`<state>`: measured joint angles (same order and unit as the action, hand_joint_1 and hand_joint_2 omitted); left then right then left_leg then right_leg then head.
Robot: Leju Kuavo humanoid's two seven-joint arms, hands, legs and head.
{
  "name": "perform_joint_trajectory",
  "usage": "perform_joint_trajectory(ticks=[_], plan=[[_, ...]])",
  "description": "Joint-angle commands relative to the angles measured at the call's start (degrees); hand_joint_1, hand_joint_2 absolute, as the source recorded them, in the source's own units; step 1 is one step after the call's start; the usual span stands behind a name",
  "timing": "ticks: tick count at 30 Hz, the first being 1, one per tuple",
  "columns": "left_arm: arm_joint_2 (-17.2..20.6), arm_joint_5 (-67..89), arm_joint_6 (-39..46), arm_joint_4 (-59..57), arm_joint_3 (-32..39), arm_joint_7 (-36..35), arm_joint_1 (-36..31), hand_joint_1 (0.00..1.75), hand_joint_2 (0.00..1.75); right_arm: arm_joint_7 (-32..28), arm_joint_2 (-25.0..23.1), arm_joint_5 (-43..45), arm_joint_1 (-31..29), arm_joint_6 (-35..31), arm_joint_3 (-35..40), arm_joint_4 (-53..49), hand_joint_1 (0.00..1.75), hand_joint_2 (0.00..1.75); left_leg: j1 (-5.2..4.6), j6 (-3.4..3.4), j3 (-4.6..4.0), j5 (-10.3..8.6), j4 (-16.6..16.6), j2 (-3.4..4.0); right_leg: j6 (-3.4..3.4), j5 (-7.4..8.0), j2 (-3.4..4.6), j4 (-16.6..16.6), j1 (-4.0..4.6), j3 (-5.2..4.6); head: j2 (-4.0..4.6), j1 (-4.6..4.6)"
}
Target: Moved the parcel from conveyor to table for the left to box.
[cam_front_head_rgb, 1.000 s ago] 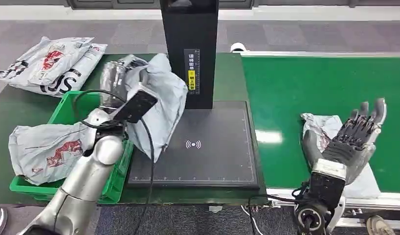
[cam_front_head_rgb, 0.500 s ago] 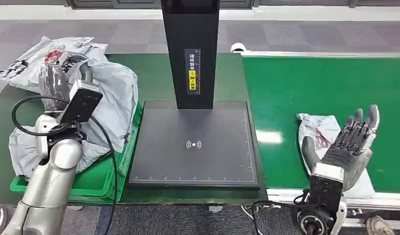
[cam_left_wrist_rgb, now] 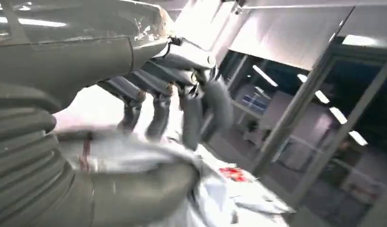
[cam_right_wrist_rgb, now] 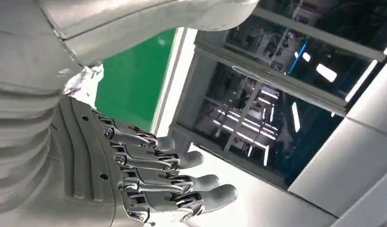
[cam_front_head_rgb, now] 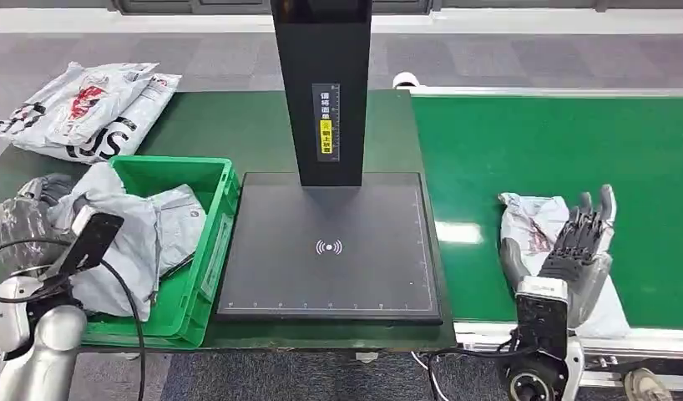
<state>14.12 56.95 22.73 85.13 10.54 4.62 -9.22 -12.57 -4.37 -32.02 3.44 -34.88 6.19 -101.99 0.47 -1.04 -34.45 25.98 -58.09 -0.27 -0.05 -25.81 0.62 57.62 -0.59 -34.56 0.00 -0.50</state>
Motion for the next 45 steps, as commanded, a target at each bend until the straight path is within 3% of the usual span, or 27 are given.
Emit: perform_joint_trajectory(ticks=[1,9,13,15,19,21,22,26,28,45], plan=[[-6.3,4.8,-1.7,-4.4,0.2,-3.1,2.0,0.00,1.75,1.1,0.2,0.1,-0.8,0.9,0.6,2.7,0.00,1.75,-0.03,0.06,0.29,-0.03,0.2,-0.03,-0.02,0.01,-0.12,-0.2,-0.03,0.31,0.00,0.00],[-6.9,3.7,-3.3,-6.0,-1.9,-3.0,1.5,0.00,1.75,1.9,0.1,-0.3,-0.7,1.6,0.8,2.0,0.00,1.75,-0.02,0.03,0.35,0.00,0.2,-0.06,0.00,-0.01,-0.19,-0.2,0.03,0.37,0.02,0.00],[-7.7,-3.1,-6.0,-7.3,-5.5,-0.3,0.8,0.00,1.75,2.2,0.3,-0.2,-1.2,1.9,1.0,2.9,0.00,1.75,-0.03,0.03,0.21,-0.02,0.1,-0.12,-0.01,0.00,-0.23,-0.1,0.03,0.25,0.00,0.00],[-9.5,-13.8,-11.0,-5.2,-7.5,3.9,1.0,0.00,1.75,2.3,0.3,-0.1,-1.5,1.7,0.9,3.4,0.00,1.75,-0.04,0.04,0.22,-0.03,0.1,-0.14,-0.02,0.00,-0.25,-0.1,0.02,0.25,0.02,0.00],[-9.6,-14.0,-10.9,-3.4,-9.2,2.4,1.4,0.00,1.75,2.3,0.4,0.0,-1.5,1.6,0.8,3.7,0.00,1.75,-0.03,0.06,0.19,-0.03,0.1,-0.16,-0.03,0.00,-0.26,-0.1,0.01,0.25,0.00,0.00],[-10.2,-22.6,-14.4,-2.1,-9.0,5.0,1.9,0.00,1.75,2.3,0.6,0.2,-1.4,1.7,0.9,3.8,0.00,1.75,-0.02,0.05,0.18,-0.01,0.1,-0.09,-0.03,0.01,-0.19,-0.1,0.01,0.23,0.00,0.00],[-11.4,-36.6,-22.7,-0.3,-10.1,8.1,1.9,0.00,1.75,2.7,0.9,0.6,-1.8,2.0,1.1,4.8,0.00,1.75,-0.01,0.06,0.26,-0.01,0.1,-0.08,-0.03,0.02,-0.21,-0.2,0.01,0.33,0.02,0.00],[-12.9,-45.9,-25.8,3.2,-19.0,9.4,0.2,0.00,1.75,2.5,0.4,1.2,-4.0,2.3,1.7,8.6,0.00,1.75,0.02,0.04,0.13,-0.02,0.0,-0.15,-0.02,0.02,-0.28,-0.1,0.01,0.19,0.00,0.00],[-12.8,-46.7,-23.1,3.6,-22.9,7.0,-1.4,0.00,1.75,2.5,0.1,1.3,-5.1,2.0,1.8,10.2,0.00,1.75,-0.02,0.07,0.09,-0.04,0.0,-0.30,-0.04,0.03,-0.40,-0.1,0.03,0.23,0.02,0.00],[-11.1,-48.1,-22.3,3.4,-23.3,7.3,-1.3,0.00,1.75,2.5,0.4,1.2,-4.8,1.9,2.0,9.6,0.00,1.75,-0.06,0.04,0.21,-0.01,0.1,-0.05,-0.05,0.06,-0.21,-0.1,0.02,0.24,0.02,0.00]])
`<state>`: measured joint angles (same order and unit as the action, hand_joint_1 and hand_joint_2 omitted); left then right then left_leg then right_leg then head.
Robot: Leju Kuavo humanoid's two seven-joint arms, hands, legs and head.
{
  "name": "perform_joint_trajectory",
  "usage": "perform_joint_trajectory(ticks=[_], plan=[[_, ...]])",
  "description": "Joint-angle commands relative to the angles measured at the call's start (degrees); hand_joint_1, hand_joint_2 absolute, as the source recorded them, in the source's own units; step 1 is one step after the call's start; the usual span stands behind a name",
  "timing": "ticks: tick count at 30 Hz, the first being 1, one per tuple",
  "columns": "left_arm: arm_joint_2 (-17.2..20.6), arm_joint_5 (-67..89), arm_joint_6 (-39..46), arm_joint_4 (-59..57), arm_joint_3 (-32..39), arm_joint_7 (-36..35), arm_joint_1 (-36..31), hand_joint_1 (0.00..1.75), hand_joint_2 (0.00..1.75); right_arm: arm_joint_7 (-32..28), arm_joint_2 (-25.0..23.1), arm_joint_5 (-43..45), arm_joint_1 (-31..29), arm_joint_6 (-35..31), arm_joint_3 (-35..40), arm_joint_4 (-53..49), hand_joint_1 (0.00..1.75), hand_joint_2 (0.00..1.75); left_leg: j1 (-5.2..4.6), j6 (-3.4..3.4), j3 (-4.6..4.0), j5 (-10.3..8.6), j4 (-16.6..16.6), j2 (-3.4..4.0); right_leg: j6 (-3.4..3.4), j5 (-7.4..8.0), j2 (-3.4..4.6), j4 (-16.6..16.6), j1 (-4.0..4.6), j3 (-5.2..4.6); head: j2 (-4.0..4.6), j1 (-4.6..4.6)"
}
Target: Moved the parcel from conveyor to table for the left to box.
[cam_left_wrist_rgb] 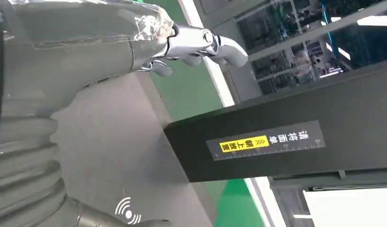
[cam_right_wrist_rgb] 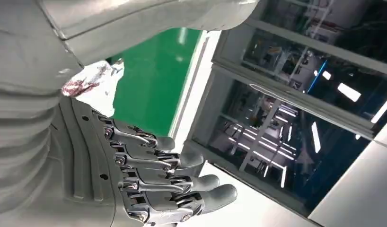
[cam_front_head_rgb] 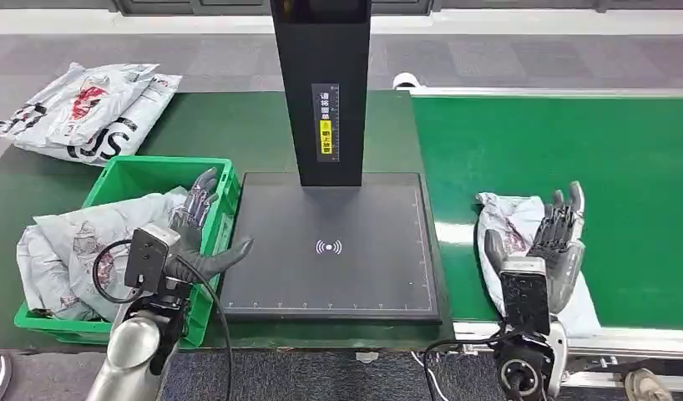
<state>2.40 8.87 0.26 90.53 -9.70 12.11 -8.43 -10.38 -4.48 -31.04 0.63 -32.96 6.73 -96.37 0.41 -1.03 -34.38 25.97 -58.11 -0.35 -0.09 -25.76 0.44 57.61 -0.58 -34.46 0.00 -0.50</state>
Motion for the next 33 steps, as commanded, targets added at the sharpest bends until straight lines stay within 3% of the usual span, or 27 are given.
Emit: perform_joint_trajectory(ticks=[1,8,10,13,14,19,20,23,24,25,27,33], plan=[[0.6,0.0,0.2,-2.0,-3.1,-0.2,-2.1,0.00,1.75,0.3,0.5,0.3,-2.0,0.0,1.4,4.0,0.00,1.75,0.03,0.02,0.08,0.00,0.0,0.00,0.00,0.01,-0.05,-0.1,0.02,0.11,0.00,0.00],[0.6,0.0,0.2,-2.0,-3.1,-0.2,-2.1,0.00,1.75,0.3,0.5,0.3,-2.0,0.0,1.4,4.0,0.00,1.75,0.03,0.04,0.35,-0.01,0.2,0.02,0.02,0.01,-0.08,-0.2,0.01,0.38,0.02,0.00],[-0.7,-4.3,-2.5,-1.4,-3.7,2.7,-2.7,0.00,1.75,0.7,0.3,0.2,-2.9,0.5,1.5,5.1,0.00,1.75,0.03,0.02,0.19,0.00,0.1,-0.02,0.01,0.00,-0.08,-0.1,0.00,0.23,0.00,0.00],[-4.0,-10.8,-7.3,-1.5,-9.5,2.2,-5.2,0.00,1.75,2.4,-0.3,-1.8,-5.9,0.0,1.3,9.9,0.00,1.75,0.04,0.04,0.12,-0.03,0.1,-0.09,-0.01,0.01,-0.16,-0.1,0.01,0.19,0.00,0.00],[-4.9,-8.8,-5.3,-2.6,-12.2,1.9,-6.6,0.00,1.75,3.1,-0.5,-2.8,-6.5,-0.6,1.0,11.4,0.00,1.75,0.04,0.04,0.05,-0.03,0.0,-0.11,-0.02,0.01,-0.16,-0.1,0.01,0.12,0.00,0.00],[-6.5,-2.8,2.2,-8.1,-16.2,1.1,-9.6,0.00,1.75,10.1,-1.5,-13.2,-6.6,-1.9,-3.4,17.7,0.00,1.75,0.03,0.10,0.15,-0.09,0.1,-0.27,-0.04,0.03,-0.30,-0.2,-0.02,0.30,0.00,0.00],[-7.0,-2.1,3.2,-9.2,-16.0,1.0,-9.0,0.00,1.75,13.6,-1.8,-19.4,-7.3,-3.3,-5.7,21.4,0.00,1.75,0.04,0.11,0.23,-0.11,0.1,-0.29,-0.06,0.06,-0.33,-0.2,-0.01,0.39,0.00,0.00],[-7.7,-1.8,4.2,-9.8,-14.3,1.6,-6.8,0.00,1.75,14.1,-1.6,-22.0,-9.3,-5.1,-10.1,29.3,0.00,1.75,0.02,0.10,0.27,-0.06,0.1,-0.09,-0.07,0.08,-0.14,-0.2,-0.09,0.35,0.00,0.00],[-8.6,-1.8,5.6,-9.6,-12.3,1.8,-5.7,0.00,1.75,27.9,-0.1,-35.2,-10.8,-4.5,-15.8,37.4,0.00,1.75,0.02,0.11,0.41,-0.07,0.2,-0.03,-0.07,0.12,-0.09,-0.3,-0.07,0.47,0.02,0.02],[-8.4,-1.9,5.6,-9.8,-11.4,2.4,-5.0,0.00,1.75,24.0,1.8,-31.9,-12.3,-7.0,-19.8,44.0,0.00,1.75,0.05,0.12,0.36,-0.06,0.2,-0.16,-0.09,0.10,-0.19,-0.3,-0.04,0.48,0.02,0.00],[-8.3,-2.0,4.9,-9.8,-10.3,3.4,-4.6,0.00,1.75,16.3,1.5,-35.1,-14.9,-7.0,-29.8,50.7,0.00,1.75,0.03,0.15,0.46,-0.10,0.3,-0.26,-0.12,0.12,-0.30,-0.4,-0.05,0.62,0.02,0.00],[-8.8,-2.0,4.9,-9.3,-10.0,3.5,-4.4,0.00,1.75,18.5,0.1,-39.7,-16.9,-7.0,-32.2,54.1,0.00,1.75,0.00,0.21,0.26,-0.04,0.1,-0.24,-0.10,0.07,-0.24,-0.3,-0.14,0.44,0.00,0.02]])
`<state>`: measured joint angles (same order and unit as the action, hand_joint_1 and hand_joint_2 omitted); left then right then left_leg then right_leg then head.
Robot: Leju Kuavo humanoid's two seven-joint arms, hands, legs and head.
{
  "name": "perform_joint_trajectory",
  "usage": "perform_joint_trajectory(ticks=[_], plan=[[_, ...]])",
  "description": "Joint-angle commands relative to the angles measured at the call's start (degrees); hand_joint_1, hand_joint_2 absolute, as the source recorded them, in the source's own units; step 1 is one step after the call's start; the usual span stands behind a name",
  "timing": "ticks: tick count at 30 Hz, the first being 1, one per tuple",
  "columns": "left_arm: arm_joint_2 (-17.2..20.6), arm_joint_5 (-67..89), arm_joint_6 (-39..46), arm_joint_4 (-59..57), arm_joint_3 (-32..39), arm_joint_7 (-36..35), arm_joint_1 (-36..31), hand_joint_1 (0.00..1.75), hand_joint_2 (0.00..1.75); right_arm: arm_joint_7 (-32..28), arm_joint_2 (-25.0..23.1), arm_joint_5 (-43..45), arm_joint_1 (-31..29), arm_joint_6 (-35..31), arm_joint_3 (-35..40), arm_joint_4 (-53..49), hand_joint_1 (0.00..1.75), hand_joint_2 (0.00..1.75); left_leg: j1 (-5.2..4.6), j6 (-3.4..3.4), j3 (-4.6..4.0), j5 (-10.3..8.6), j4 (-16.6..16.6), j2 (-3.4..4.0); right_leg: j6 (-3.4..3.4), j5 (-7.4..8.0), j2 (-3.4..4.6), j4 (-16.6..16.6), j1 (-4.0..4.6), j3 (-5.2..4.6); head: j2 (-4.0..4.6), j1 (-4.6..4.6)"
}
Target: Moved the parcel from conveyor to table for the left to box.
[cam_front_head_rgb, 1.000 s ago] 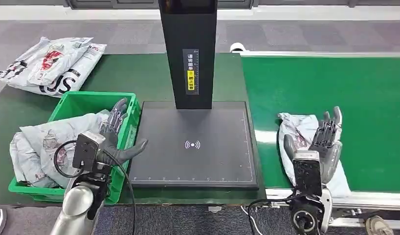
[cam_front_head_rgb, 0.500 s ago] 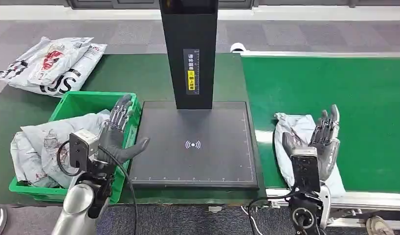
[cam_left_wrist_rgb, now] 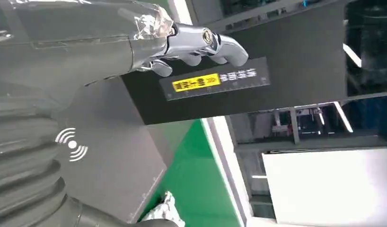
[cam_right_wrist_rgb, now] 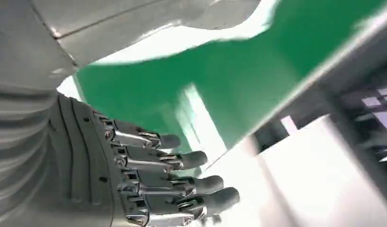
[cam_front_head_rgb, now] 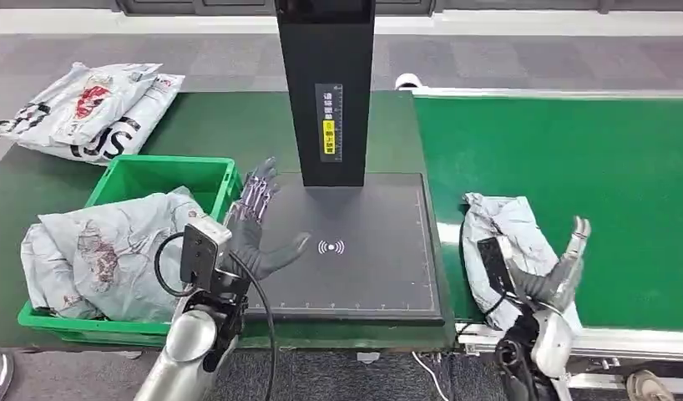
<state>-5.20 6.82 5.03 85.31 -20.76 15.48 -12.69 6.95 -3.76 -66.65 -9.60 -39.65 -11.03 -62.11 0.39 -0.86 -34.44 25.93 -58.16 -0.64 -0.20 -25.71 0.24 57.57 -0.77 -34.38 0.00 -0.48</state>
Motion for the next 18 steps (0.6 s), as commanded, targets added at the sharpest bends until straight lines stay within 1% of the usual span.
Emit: perform_joint_trajectory(ticks=[1,2,4,8,9,11,12,18], plan=[[-1.3,0.0,0.1,-3.8,1.1,0.1,0.0,0.00,1.75,1.3,-0.7,-4.3,-6.7,-0.4,-14.7,19.8,0.00,1.75,0.05,0.01,0.22,0.06,0.1,0.16,0.02,0.02,0.11,-0.1,0.06,0.20,0.02,0.00],[-1.3,0.0,0.1,-3.7,1.2,0.1,0.0,0.00,1.75,1.4,-0.7,-4.6,-6.7,-0.4,-14.8,19.8,0.00,1.75,0.02,0.02,0.32,0.06,0.2,0.21,0.03,0.01,0.14,-0.2,0.04,0.27,0.00,-0.02],[-1.3,0.0,0.1,-3.6,1.4,0.1,0.0,0.00,1.75,1.6,-0.7,-4.8,-6.9,-0.4,-15.1,20.2,0.00,1.75,-0.01,0.00,0.17,0.04,0.1,0.16,0.02,0.01,0.09,-0.1,0.01,0.09,0.00,0.00],[-1.3,0.0,0.2,-3.5,1.8,0.2,0.4,0.00,1.75,3.3,-0.1,-6.4,-6.9,-0.4,-15.6,21.4,0.00,1.75,-0.01,0.02,0.19,0.05,0.1,0.12,-0.03,-0.02,0.06,-0.1,0.06,0.15,0.00,-0.02],[-1.2,0.0,0.2,-3.2,2.2,0.2,0.6,0.00,1.75,4.2,0.8,-6.5,-7.4,-0.1,-16.0,24.8,0.00,1.75,-0.03,0.03,0.30,0.04,0.2,0.19,-0.02,0.00,0.11,-0.2,0.05,0.24,0.00,0.00],[-1.1,0.1,-0.1,-2.9,2.4,0.4,0.6,0.00,1.75,2.6,1.5,-4.1,-8.3,-0.4,-16.9,28.5,0.00,1.75,0.00,0.05,0.39,0.04,0.2,0.19,-0.02,0.02,0.07,-0.3,0.08,0.36,0.02,0.00],[-1.1,0.1,-0.1,-2.9,2.4,0.4,0.6,0.00,1.75,2.6,1.5,-4.1,-8.3,-0.4,-16.9,28.5,0.00,1.75,-0.01,0.03,0.24,0.04,0.1,0.15,-0.03,-0.01,0.06,-0.1,0.05,0.21,0.02,0.00],[-1.1,0.1,-0.1,-2.9,2.4,0.4,0.6,0.00,1.75,2.6,1.5,-4.1,-8.3,-0.4,-16.9,28.5,0.00,1.75,-0.04,0.03,0.13,0.04,0.1,0.15,-0.03,-0.01,0.09,-0.1,-0.04,0.08,0.00,0.00]])
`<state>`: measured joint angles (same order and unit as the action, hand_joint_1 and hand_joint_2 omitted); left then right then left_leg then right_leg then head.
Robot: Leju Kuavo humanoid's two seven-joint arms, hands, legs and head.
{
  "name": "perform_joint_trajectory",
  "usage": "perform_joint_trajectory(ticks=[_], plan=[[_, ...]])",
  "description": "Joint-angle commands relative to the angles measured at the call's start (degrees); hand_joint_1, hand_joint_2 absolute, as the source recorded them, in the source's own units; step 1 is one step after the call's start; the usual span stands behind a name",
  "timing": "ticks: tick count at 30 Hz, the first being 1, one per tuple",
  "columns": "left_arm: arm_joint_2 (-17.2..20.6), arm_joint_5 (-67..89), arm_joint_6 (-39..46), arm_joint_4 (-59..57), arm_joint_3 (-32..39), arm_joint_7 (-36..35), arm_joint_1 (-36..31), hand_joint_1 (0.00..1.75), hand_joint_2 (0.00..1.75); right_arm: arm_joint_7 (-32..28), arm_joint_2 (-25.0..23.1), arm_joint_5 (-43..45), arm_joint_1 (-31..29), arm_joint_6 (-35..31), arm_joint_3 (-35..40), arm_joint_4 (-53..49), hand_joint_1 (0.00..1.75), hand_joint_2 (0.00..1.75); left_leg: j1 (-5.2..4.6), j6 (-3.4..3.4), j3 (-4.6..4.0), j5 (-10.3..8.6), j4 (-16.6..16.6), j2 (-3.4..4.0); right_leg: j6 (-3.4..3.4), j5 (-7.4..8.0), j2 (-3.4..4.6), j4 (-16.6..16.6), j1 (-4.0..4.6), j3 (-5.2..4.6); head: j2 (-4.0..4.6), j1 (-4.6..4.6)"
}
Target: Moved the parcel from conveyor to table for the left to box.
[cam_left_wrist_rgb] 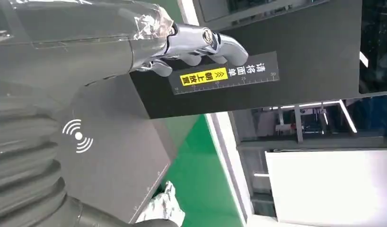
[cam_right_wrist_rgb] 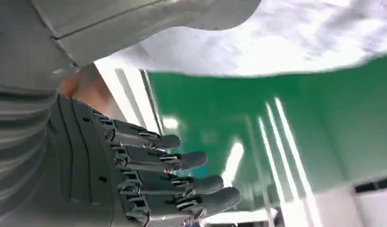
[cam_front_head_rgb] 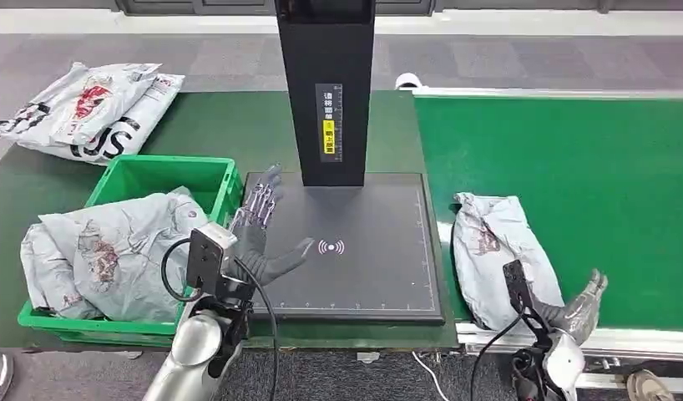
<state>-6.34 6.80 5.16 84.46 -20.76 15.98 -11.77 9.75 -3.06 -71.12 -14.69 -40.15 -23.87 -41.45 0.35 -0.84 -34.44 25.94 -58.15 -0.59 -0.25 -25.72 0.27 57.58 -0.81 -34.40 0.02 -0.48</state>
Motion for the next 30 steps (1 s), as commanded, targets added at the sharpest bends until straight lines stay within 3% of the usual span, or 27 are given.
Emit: perform_joint_trajectory(ticks=[1,14,16,20,21,22,30], plan=[[0.0,0.1,-0.2,-2.1,2.4,-0.1,-0.3,0.00,1.75,-0.2,0.8,0.3,-3.2,0.2,-4.0,7.8,0.00,1.75,0.01,0.01,0.25,0.05,0.1,0.17,0.04,0.00,0.09,-0.1,0.03,0.22,-0.02,0.00],[0.1,0.3,-0.4,-1.8,2.5,0.0,-0.4,0.00,1.75,-2.2,1.1,3.0,-4.5,2.3,-4.3,11.9,0.00,1.75,0.00,0.01,0.19,0.03,0.1,0.12,0.02,0.01,0.06,-0.1,0.02,0.15,-0.02,0.00],[0.0,0.3,-0.7,-1.4,2.7,0.1,-0.7,0.00,1.75,-4.4,1.1,6.8,-6.1,6.5,-5.4,15.5,0.00,1.75,0.01,0.01,0.27,0.03,0.1,0.17,0.03,0.02,0.09,-0.2,0.04,0.23,0.00,0.00],[-0.1,0.3,-0.8,-1.2,2.9,0.1,-0.8,0.00,1.75,-4.1,1.3,6.1,-6.8,7.6,-4.3,17.4,0.00,1.75,0.02,0.01,0.15,0.03,0.1,0.13,0.02,0.01,0.06,-0.1,0.03,0.12,0.00,0.00],[-0.1,0.3,-0.8,-1.1,3.0,0.1,-0.7,0.00,1.75,-4.2,1.1,6.2,-7.0,7.3,-4.1,17.3,0.31,1.75,0.01,0.01,0.21,0.03,0.1,0.17,0.03,0.02,0.10,-0.1,0.03,0.17,-0.02,0.00],[0.0,0.3,-0.7,-0.9,3.0,0.1,-0.6,0.00,1.75,-4.0,1.1,5.7,-7.0,7.4,-3.6,17.4,1.69,1.75,0.02,-0.01,0.12,0.02,0.0,0.12,0.00,0.02,0.07,-0.1,0.03,0.09,-0.02,0.00],[0.1,0.5,-0.7,-0.2,3.0,0.0,-0.2,0.00,1.75,-3.7,0.8,5.6,-6.6,7.1,-2.1,14.8,1.75,1.75,0.02,0.02,0.31,0.01,0.2,0.22,0.03,0.06,0.12,-0.2,0.05,0.26,-0.02,0.00]])
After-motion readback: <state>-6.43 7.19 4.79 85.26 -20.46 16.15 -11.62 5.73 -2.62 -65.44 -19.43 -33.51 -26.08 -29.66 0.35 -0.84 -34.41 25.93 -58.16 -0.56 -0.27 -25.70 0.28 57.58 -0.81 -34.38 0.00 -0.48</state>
